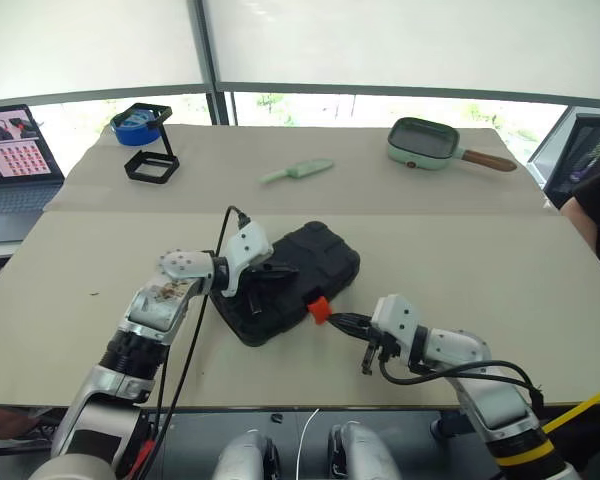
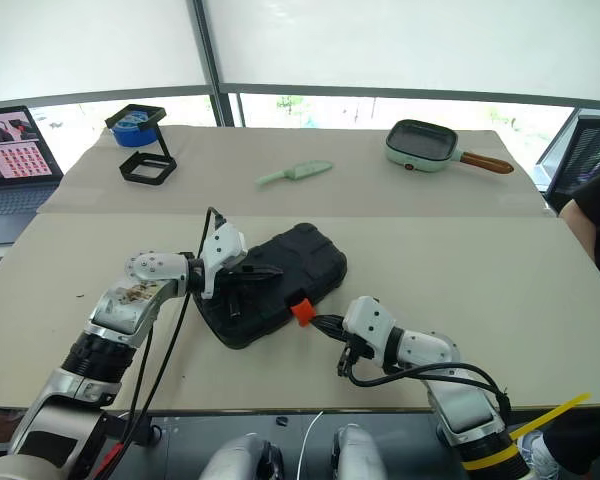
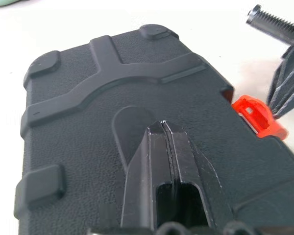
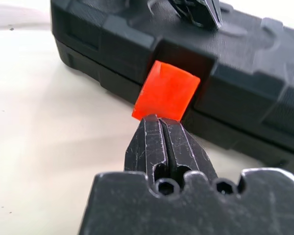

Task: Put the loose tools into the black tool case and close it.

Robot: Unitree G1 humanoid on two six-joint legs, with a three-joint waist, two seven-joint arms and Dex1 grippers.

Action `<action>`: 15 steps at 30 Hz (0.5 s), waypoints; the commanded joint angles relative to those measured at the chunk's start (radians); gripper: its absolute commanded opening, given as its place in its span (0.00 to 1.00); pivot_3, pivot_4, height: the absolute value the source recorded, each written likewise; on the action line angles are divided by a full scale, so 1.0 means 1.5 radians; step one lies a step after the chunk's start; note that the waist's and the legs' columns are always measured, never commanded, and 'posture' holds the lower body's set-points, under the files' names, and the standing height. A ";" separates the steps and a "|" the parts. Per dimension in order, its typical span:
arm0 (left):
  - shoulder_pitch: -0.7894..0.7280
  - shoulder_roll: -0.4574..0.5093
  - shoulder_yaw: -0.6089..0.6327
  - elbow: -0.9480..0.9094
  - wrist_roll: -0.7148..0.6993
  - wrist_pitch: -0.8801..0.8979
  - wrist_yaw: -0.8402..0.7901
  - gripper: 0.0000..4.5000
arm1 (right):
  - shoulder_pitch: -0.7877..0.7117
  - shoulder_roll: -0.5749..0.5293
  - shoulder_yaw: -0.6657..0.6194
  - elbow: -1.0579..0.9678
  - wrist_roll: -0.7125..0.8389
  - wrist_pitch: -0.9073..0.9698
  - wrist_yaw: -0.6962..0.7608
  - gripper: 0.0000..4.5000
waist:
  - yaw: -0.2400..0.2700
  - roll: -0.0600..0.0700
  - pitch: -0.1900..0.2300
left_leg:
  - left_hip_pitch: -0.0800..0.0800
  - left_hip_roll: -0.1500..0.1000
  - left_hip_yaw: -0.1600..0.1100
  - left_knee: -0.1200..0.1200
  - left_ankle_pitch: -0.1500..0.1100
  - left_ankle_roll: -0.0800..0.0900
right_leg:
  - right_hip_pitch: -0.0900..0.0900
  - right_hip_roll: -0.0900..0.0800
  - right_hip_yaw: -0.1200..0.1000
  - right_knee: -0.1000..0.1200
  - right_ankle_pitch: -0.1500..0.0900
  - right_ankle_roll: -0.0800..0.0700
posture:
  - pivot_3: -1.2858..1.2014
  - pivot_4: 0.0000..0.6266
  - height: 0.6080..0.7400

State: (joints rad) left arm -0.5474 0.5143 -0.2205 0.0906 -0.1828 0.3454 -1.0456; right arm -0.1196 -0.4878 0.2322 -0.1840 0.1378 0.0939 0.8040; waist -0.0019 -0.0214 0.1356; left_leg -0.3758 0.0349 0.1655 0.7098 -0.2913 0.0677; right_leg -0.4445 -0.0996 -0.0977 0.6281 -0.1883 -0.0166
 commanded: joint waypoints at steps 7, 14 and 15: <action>0.024 -0.005 -0.024 0.038 0.018 0.029 0.007 0.01 | -0.045 0.029 0.021 0.059 -0.016 -0.016 0.004 0.00 | 0.001 0.000 0.000 | 0.004 0.001 0.000 -0.002 -0.001 0.000 | 0.003 -0.001 0.001 0.000 -0.002 -0.001 | 0.52 0.24 1.00; 0.027 -0.005 -0.023 0.037 0.018 0.033 0.007 0.01 | -0.078 0.079 0.033 0.112 -0.027 -0.034 -0.009 0.00 | 0.001 0.000 0.000 | 0.004 0.000 0.000 -0.003 -0.001 -0.001 | 0.003 -0.003 0.001 -0.001 -0.002 -0.001 | 0.52 0.24 1.00; 0.028 -0.005 -0.023 0.036 0.017 0.033 0.007 0.01 | -0.080 0.084 0.032 0.111 -0.028 -0.033 -0.011 0.00 | 0.000 0.000 0.000 | 0.004 0.000 0.000 -0.003 -0.001 -0.001 | 0.003 -0.003 0.001 -0.001 -0.002 -0.001 | 0.52 0.24 1.00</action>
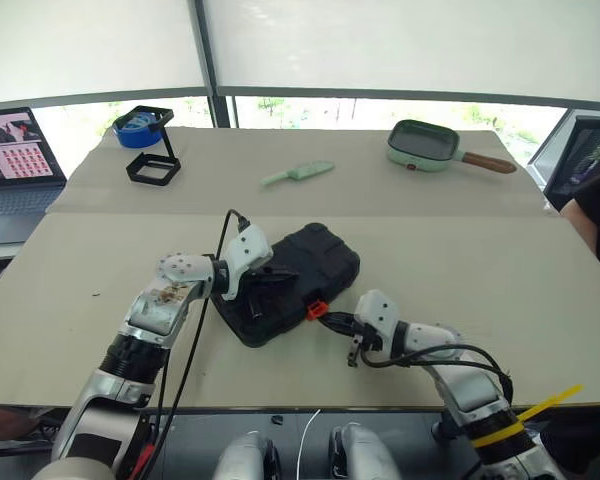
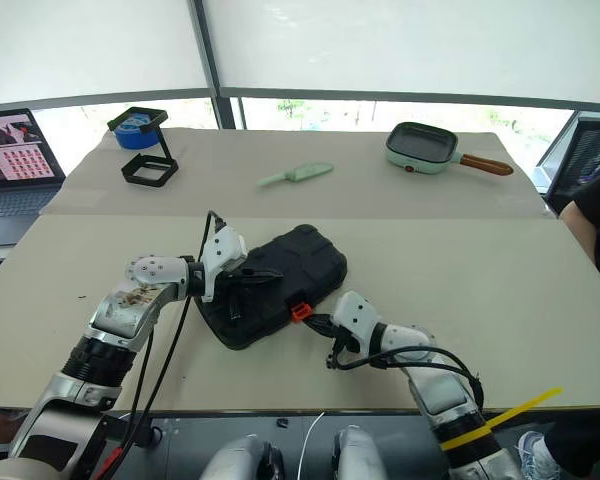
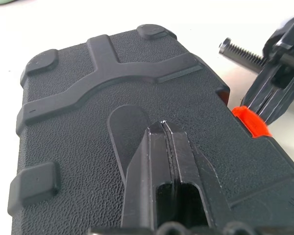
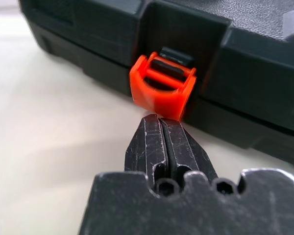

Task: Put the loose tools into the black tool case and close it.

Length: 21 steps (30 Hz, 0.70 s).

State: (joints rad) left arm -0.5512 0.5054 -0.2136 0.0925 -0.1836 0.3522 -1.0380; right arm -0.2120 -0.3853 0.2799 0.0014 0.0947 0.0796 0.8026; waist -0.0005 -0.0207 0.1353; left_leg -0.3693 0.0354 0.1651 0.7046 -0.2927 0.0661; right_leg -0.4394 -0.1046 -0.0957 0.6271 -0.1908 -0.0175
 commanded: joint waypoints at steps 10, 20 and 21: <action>0.044 0.014 -0.036 0.049 0.033 0.039 0.003 0.01 | -0.015 0.028 -0.048 -0.116 0.064 0.038 -0.008 0.00 | -0.007 0.000 0.000 | 0.000 0.000 0.000 -0.002 0.000 -0.002 | 0.000 -0.001 0.000 0.000 0.000 0.000 | 0.52 0.24 1.00; 0.066 0.009 -0.047 0.036 0.031 0.041 0.005 0.01 | -0.031 0.015 -0.033 -0.128 0.069 0.082 0.008 0.00 | -0.009 0.000 0.000 | 0.001 0.000 0.000 -0.005 0.000 -0.005 | -0.001 -0.001 0.000 -0.001 0.000 -0.001 | 0.52 0.24 1.00; 0.068 0.009 -0.049 0.032 0.031 0.042 0.005 0.01 | -0.033 0.013 -0.030 -0.128 0.069 0.081 0.014 0.00 | -0.009 0.000 0.000 | 0.001 0.000 0.000 -0.005 0.000 -0.005 | -0.001 -0.001 0.000 -0.001 -0.001 -0.001 | 0.52 0.24 1.00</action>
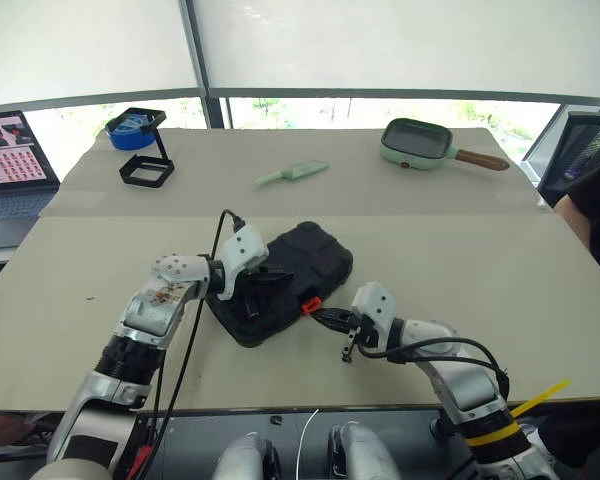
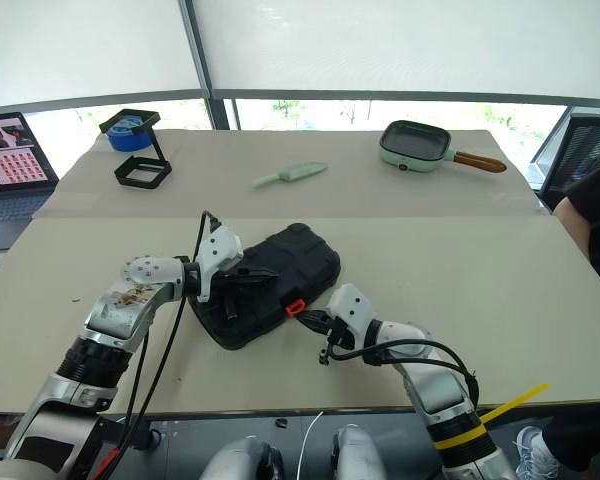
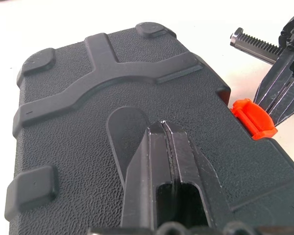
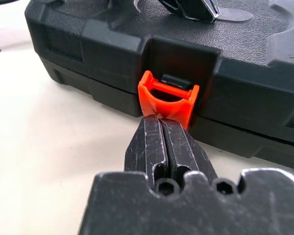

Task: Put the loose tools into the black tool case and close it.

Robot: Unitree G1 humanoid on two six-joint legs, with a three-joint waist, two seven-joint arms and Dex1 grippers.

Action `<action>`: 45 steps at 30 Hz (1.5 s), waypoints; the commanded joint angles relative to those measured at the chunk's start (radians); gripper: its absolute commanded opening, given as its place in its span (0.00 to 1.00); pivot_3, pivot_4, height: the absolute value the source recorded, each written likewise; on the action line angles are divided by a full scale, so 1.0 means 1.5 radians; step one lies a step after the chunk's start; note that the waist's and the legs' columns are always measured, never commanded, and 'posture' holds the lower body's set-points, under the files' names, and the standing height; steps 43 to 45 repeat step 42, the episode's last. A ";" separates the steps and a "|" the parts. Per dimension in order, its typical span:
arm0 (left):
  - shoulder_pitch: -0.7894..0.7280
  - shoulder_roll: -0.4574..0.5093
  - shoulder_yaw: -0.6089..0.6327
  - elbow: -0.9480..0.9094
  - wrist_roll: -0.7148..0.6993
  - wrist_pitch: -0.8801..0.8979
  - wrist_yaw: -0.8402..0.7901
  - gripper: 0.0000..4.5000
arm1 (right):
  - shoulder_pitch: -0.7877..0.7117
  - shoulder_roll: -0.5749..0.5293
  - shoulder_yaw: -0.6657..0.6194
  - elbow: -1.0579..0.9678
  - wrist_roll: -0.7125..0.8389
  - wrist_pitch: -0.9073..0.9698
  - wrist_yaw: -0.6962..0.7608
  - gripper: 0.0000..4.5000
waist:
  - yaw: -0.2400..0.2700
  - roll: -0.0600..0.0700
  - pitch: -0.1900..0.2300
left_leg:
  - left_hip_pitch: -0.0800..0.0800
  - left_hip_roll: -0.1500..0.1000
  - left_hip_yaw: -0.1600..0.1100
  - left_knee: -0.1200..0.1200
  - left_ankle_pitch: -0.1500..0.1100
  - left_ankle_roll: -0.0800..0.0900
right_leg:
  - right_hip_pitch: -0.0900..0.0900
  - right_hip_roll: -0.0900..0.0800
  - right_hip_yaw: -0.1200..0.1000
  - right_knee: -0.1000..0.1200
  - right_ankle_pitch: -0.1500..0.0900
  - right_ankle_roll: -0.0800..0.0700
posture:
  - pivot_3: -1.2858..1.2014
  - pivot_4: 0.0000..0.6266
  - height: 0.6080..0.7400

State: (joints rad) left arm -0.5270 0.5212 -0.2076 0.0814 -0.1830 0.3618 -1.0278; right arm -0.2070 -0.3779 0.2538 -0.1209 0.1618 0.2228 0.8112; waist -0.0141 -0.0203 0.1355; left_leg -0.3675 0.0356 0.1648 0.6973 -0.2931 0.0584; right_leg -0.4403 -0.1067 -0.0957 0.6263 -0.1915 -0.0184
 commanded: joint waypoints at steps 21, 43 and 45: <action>0.114 0.063 0.068 -0.097 -0.074 0.043 -0.035 0.23 | -0.011 -0.098 -0.113 -0.161 0.160 0.115 0.072 0.06 | -0.003 0.002 -0.001 | -0.001 0.000 -0.001 -0.003 0.001 0.002 | -0.002 -0.001 -0.001 -0.001 -0.003 -0.003 | 0.52 0.24 1.00; 0.468 0.159 0.456 -0.044 -0.108 -0.211 0.021 1.00 | 0.020 -0.253 -0.266 0.227 0.088 -0.344 0.240 0.98 | 0.011 -0.005 0.011 | -0.010 0.002 0.000 -0.003 0.000 -0.007 | -0.011 -0.002 -0.003 -0.001 -0.006 -0.003 | 0.52 0.24 1.00; 0.468 0.159 0.456 -0.044 -0.108 -0.211 0.021 1.00 | 0.020 -0.253 -0.266 0.227 0.088 -0.344 0.240 0.98 | 0.011 -0.005 0.011 | -0.010 0.002 0.000 -0.003 0.000 -0.007 | -0.011 -0.002 -0.003 -0.001 -0.006 -0.003 | 0.52 0.24 1.00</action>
